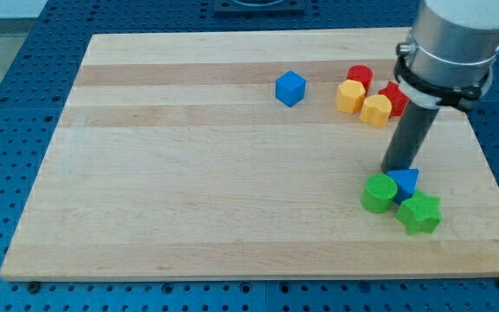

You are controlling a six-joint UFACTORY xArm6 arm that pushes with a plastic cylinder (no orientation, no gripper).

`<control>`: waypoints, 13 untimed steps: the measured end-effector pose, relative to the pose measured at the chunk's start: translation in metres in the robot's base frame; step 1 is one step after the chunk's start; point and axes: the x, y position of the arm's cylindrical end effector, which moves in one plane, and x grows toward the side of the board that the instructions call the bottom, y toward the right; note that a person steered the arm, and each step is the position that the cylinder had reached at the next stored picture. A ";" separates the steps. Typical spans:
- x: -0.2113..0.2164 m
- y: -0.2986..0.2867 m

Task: Push the green star and blue triangle to the top left of green circle

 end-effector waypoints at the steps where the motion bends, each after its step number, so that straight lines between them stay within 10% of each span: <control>1: 0.000 0.000; 3: -0.028 0.070; 5: 0.081 0.074; 8: 0.112 0.036; 13: 0.029 0.033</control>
